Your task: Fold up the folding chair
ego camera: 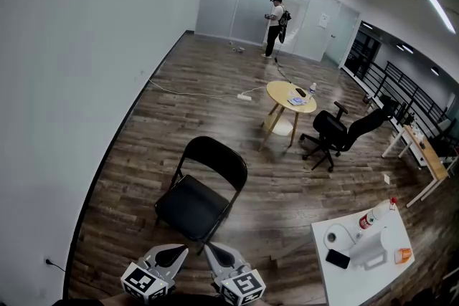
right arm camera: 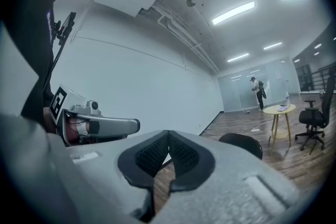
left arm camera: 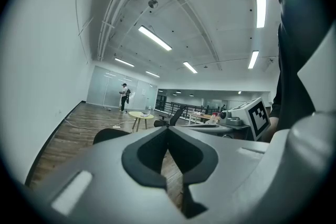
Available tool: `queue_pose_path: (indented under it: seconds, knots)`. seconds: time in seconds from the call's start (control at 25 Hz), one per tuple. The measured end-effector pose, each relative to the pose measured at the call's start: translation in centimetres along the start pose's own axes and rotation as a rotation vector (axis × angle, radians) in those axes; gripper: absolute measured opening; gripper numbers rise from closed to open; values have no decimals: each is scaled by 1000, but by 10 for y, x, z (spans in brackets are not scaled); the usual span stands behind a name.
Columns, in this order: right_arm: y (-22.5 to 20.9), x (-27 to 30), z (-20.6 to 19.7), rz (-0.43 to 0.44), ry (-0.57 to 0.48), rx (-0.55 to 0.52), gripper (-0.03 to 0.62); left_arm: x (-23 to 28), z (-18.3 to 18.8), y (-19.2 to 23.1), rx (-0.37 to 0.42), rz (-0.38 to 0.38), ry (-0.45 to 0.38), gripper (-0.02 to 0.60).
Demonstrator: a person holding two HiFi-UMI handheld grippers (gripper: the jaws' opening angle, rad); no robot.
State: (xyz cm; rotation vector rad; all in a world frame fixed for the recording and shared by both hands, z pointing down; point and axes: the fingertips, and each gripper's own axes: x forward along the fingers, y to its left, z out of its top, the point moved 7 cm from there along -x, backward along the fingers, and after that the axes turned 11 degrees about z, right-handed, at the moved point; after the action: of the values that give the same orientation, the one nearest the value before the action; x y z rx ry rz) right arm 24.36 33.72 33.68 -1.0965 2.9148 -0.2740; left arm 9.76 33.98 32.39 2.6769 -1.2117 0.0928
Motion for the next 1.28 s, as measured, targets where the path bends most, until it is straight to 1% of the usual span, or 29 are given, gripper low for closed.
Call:
queue_pose_path:
  seconds: [0.16,0.48,0.84,1.0,1.28]
  knots:
    - [-2,-3,1,-8,0,-4,-3,1,5,-2,7,2,-6,-3]
    - [-10,-11,5,-16,-7,0,-3,9,-1,-10,-3,-5,8,-2]
    - [-31,-23,2,-31,-6,19,-3,28,2,-19,5,0,7,-3]
    - [-40,-25,4,-19,-4,16,-3,35,0,-18,16,19,-2,-3]
    - [-59,-32,9,9,5,0,-3,50,8,-26,9,70,4,-2]
